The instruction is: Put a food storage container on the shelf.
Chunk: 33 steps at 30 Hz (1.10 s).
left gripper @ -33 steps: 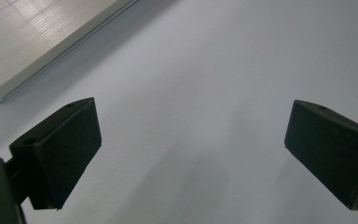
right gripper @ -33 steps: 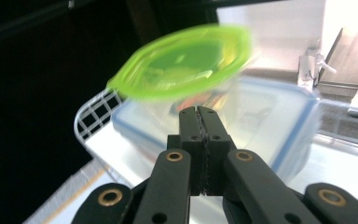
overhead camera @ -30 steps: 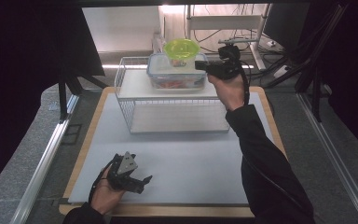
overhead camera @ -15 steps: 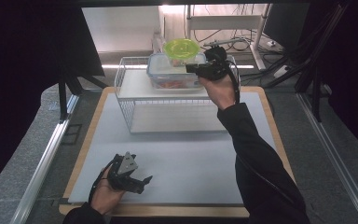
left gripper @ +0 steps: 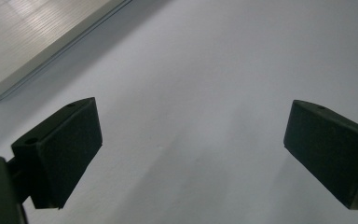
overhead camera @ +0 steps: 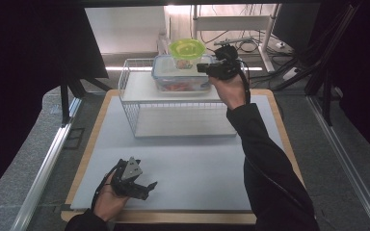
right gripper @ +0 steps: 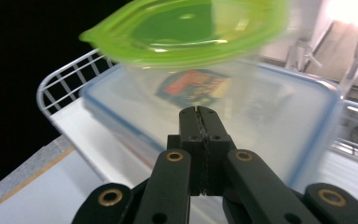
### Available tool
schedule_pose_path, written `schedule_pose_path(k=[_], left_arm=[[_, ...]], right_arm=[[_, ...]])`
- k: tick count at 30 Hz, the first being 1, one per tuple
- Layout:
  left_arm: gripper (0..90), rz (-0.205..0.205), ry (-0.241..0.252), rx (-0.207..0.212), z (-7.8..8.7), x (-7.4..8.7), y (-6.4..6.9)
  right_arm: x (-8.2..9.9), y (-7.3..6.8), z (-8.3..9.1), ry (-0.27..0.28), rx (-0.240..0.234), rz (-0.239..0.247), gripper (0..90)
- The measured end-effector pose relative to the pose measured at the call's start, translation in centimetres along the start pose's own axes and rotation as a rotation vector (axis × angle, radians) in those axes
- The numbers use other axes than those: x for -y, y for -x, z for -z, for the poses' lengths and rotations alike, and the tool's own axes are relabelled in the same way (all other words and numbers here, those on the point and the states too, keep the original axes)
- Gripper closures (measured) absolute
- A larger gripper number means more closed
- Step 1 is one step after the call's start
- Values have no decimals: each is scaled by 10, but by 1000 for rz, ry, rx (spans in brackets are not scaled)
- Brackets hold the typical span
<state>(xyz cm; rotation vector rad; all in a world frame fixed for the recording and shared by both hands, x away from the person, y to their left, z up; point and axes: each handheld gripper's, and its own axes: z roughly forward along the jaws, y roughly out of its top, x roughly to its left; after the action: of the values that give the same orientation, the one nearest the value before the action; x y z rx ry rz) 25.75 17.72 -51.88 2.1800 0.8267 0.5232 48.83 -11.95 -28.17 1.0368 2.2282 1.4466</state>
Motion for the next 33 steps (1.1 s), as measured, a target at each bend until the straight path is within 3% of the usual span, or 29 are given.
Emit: schedule_pose_path(k=[4, 14, 21, 26, 33], left_arm=[[42, -1, -3, 1, 0, 0, 0], [42, -1, -3, 1, 0, 0, 0], [42, -3, -7, 3, -1, 0, 0], [42, -2, -7, 4, -1, 0, 0], [42, -3, -9, 5, -1, 0, 1]], right_arm=[[-1, 6, -2, 3, 18, -2, 896], [-3, 0, -9, -3, -2, 12, 896], [-6, 17, -10, 7, 68, -22, 896], [-10, 23, -18, 11, 79, -33, 895], [-8, 15, -23, 6, 54, -27, 895]])
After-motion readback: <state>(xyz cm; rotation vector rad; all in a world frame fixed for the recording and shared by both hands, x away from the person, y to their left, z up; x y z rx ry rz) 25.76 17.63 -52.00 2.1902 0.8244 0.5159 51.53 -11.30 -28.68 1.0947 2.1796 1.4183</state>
